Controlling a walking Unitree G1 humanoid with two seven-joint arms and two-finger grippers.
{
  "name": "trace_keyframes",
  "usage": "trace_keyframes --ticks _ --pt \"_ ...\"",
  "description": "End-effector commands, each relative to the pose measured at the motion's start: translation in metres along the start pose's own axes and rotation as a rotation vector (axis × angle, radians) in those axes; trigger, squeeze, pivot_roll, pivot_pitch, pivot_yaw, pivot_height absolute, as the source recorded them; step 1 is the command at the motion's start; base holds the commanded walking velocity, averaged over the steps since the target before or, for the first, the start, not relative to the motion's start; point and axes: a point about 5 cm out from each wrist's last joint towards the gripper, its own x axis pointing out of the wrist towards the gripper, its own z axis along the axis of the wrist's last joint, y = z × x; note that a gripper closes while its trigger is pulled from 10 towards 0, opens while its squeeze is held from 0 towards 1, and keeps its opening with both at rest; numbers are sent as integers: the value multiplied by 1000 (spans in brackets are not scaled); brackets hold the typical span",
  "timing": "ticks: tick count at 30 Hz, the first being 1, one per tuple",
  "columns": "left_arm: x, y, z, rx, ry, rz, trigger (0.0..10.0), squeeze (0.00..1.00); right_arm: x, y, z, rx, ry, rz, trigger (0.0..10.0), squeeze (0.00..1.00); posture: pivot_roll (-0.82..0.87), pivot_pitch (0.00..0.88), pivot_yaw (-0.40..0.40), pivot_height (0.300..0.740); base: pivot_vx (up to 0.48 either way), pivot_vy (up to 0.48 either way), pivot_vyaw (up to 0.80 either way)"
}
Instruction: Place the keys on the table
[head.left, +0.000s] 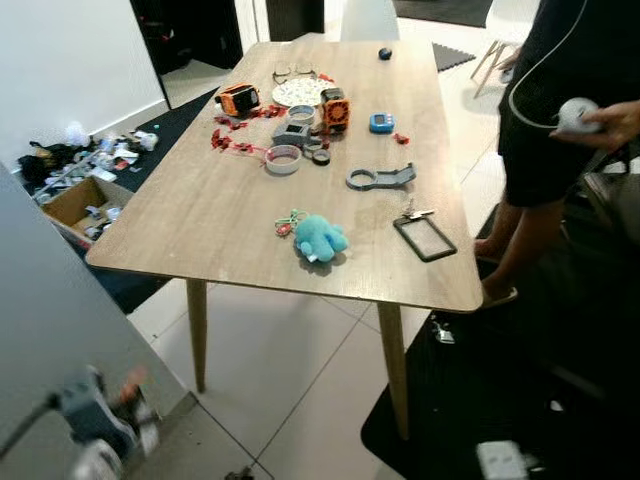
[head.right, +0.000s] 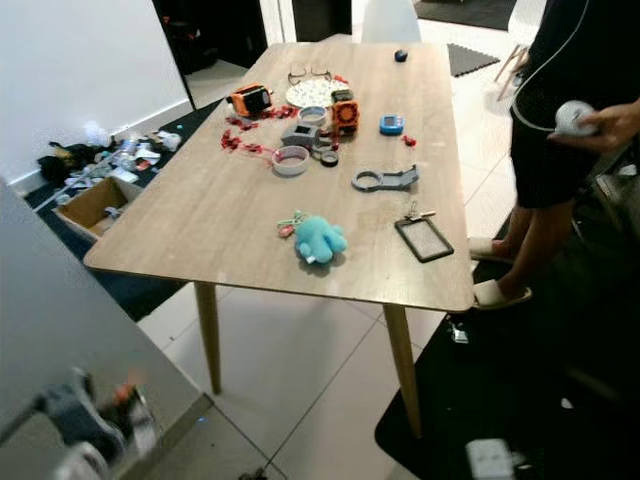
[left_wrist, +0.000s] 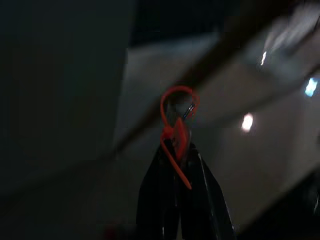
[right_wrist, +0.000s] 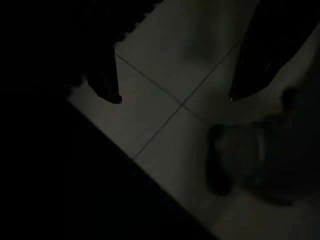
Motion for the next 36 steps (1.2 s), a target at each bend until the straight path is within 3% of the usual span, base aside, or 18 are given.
trace_keyframes --ticks 1,2,3,5,7,9,10,12,15,17,18,20,21,22,25,28,29,36 --pt "-3 7 5 -30 -29 2 10000 0 0 3 -5 -21 22 20 10000 0 -57 43 84 740 0 0 0" --pt "4 5 29 -131 -153 -55 10000 0 -1 13 -8 -61 38 61 10000 0 -53 42 81 740 0 0 0" --pt "4 5 29 -131 -153 -55 10000 0 -1 13 -8 -61 38 61 10000 0 -53 42 81 740 0 0 0" --pt "12 -6 52 -245 -275 -182 10000 0 -1 16 -8 -87 43 79 10000 0 -49 40 77 740 0 0 0" --pt "15 -14 58 -267 -307 -252 10000 0 -1 16 -8 -91 44 83 10000 0 -49 40 77 740 0 0 0" --pt "20 -35 71 -317 -356 -449 10000 0 -1 16 -7 -110 43 90 10000 0 -47 40 75 740 0 0 0" --pt "19 -64 88 -345 -401 -703 10000 0 0 15 -5 -121 41 92 10000 0 -47 38 75 740 0 0 0" --pt "14 -89 100 -338 -424 -883 10000 0 0 13 -4 -123 40 90 10000 0 -48 38 74 740 0 0 0" --pt "11 -102 104 -322 -420 -958 10000 0 0 13 -3 -125 40 90 10000 0 -50 37 74 740 0 0 0" --pt "8 -126 107 -274 -393 -1080 10000 0 0 12 -3 -134 40 90 10000 0 -51 39 76 740 0 0 0" --pt "8 -126 107 -274 -393 -1080 10000 0 0 12 -3 -134 40 90 10000 0 -51 39 76 740 0 0 0" --pt "12 -160 105 -208 -335 -1148 10000 0 0 12 -2 -145 42 92 10000 0 -59 42 79 740 0 0 0" --pt "12 -160 105 -208 -335 -1148 10000 0 0 12 -2 -145 42 92 10000 0 -59 42 79 740 0 0 0" --pt "16 -174 104 -177 -320 -1157 10000 0 0 13 -3 -153 44 95 10000 0 -61 43 82 740 0 0 0" --pt "21 -194 100 -132 -296 -1172 10000 0 0 16 -3 -160 45 103 10000 0 -67 42 87 740 0 0 0" --pt "21 -201 96 -110 -278 -1190 10000 0 0 18 -3 -163 45 106 10000 0 -70 39 88 740 200 0 0" --pt "18 -210 90 -97 -246 -1228 10000 0 0 20 -4 -168 47 111 10000 0 -73 39 90 740 337 0 0" --pt "13 -221 79 -106 -182 -1262 10000 0 -1 23 -5 -178 51 118 10000 0 -80 34 92 740 335 0 0"
